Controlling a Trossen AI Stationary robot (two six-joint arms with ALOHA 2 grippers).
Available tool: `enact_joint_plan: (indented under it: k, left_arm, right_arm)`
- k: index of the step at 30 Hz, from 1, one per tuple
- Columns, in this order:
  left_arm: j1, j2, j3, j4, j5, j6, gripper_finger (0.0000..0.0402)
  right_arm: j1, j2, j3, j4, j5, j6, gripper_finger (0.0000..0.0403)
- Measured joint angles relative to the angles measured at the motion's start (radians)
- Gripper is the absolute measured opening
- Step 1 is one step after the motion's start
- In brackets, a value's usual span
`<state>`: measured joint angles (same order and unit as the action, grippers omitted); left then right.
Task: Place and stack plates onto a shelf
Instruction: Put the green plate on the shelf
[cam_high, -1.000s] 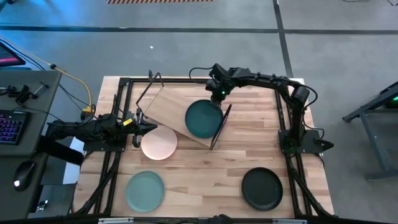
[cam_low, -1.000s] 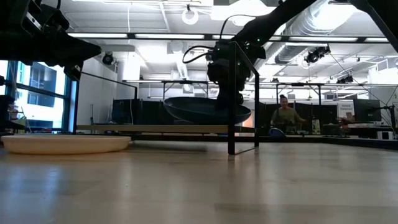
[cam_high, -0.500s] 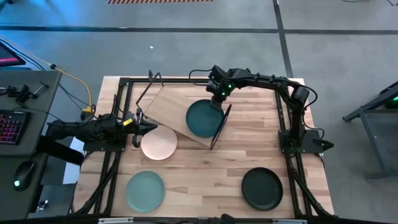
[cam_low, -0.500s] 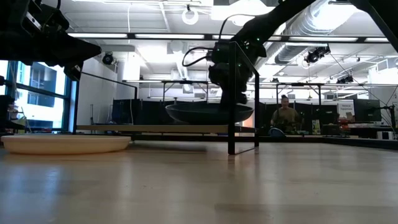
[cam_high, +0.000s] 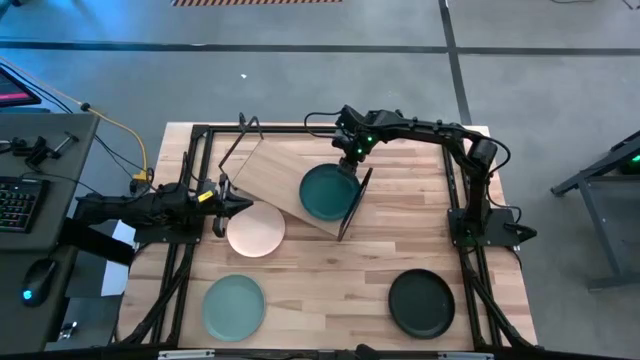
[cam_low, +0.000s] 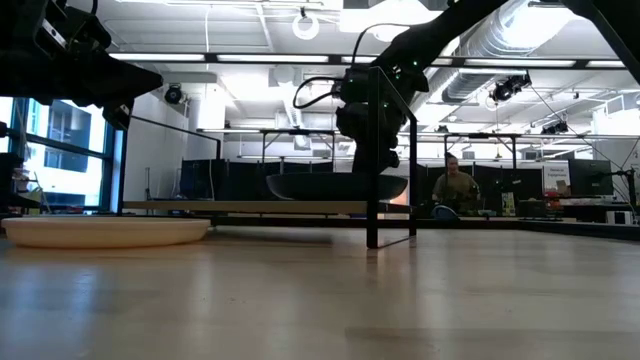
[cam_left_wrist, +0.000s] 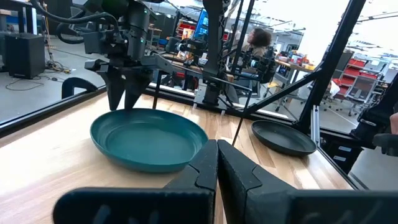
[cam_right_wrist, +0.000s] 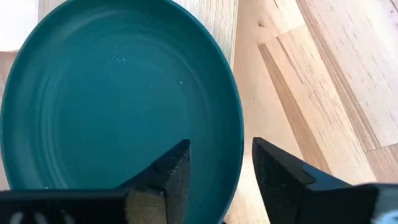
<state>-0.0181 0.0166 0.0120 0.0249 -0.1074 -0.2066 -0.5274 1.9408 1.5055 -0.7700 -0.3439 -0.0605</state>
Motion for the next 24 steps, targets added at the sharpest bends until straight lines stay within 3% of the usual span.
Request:
enact_joint_plan:
  k: [3, 7, 10, 15, 20, 24]
  left_arm:
    - [0.0, 0.0, 0.0, 0.0, 0.0, 0.0, 0.0]
    - [0.0, 0.0, 0.0, 0.0, 0.0, 0.0, 0.0]
    - [0.0, 0.0, 0.0, 0.0, 0.0, 0.0, 0.0]
    - [0.0, 0.0, 0.0, 0.0, 0.0, 0.0, 0.0]
    - [0.0, 0.0, 0.0, 0.0, 0.0, 0.0, 0.0]
    - [0.0, 0.0, 0.0, 0.0, 0.0, 0.0, 0.0]
  right_arm:
    - [0.0, 0.0, 0.0, 0.006, 0.01, 0.001, 0.0161]
    - [-0.003, 0.0, 0.007, 0.012, 0.1, 0.034, 0.0157]
    - [-0.006, 0.0, 0.032, 0.016, 0.097, 0.018, 0.0144]
    - [-0.004, 0.0, 0.066, 0.042, 0.152, 0.025, 0.01]
    - [-0.006, -0.001, 0.049, 0.044, 0.288, 0.067, 0.0014]
    - [-0.009, -0.001, -0.001, 0.062, 0.292, 0.121, 0.0012]
